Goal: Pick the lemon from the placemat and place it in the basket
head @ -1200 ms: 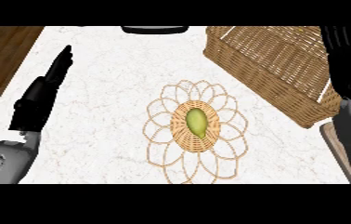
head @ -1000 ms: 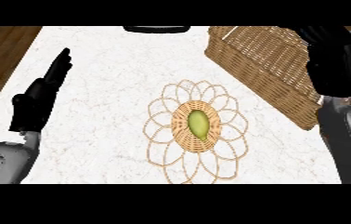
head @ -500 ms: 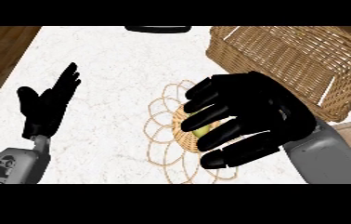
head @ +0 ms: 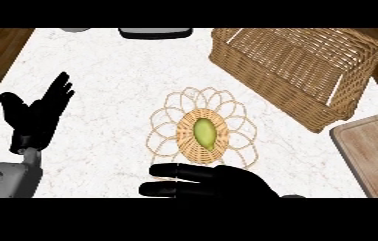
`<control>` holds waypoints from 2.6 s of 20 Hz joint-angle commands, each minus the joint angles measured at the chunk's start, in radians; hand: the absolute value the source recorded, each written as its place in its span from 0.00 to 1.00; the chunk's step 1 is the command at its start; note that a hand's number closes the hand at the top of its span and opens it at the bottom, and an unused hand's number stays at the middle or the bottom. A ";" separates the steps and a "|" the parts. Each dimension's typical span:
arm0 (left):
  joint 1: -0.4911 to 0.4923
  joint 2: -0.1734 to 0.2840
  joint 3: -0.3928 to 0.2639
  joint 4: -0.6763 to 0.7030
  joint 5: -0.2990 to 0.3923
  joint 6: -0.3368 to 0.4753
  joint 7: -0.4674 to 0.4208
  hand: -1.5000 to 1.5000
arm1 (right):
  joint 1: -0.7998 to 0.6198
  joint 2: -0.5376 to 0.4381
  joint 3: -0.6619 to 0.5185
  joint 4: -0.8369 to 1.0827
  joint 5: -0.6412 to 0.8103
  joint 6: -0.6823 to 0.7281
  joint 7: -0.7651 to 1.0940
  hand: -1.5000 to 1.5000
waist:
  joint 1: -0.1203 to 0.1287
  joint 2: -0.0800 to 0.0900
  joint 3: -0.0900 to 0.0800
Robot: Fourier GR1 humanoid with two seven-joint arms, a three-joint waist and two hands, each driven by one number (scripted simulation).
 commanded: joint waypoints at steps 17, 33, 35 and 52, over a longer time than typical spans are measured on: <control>-0.028 -0.019 0.050 0.070 0.011 -0.057 -0.036 0.50 | 0.090 -0.229 -0.194 -0.614 0.231 0.644 0.754 0.00 | 0.007 0.010 0.001; -0.046 -0.018 0.059 0.007 -0.025 -0.066 0.019 0.50 | 0.329 -0.186 -0.553 -0.261 0.122 0.402 0.038 0.00 | 0.021 0.014 0.004; -0.042 -0.068 0.050 0.076 -0.042 -0.077 -0.037 0.50 | 0.366 -0.129 -0.466 -0.239 0.207 0.335 0.018 0.00 | 0.018 0.014 0.003; -0.001 -0.082 0.106 -0.079 -0.064 -0.108 0.092 0.50 | 0.129 0.143 -0.375 0.230 0.377 0.179 -0.001 0.00 | 0.028 0.011 0.002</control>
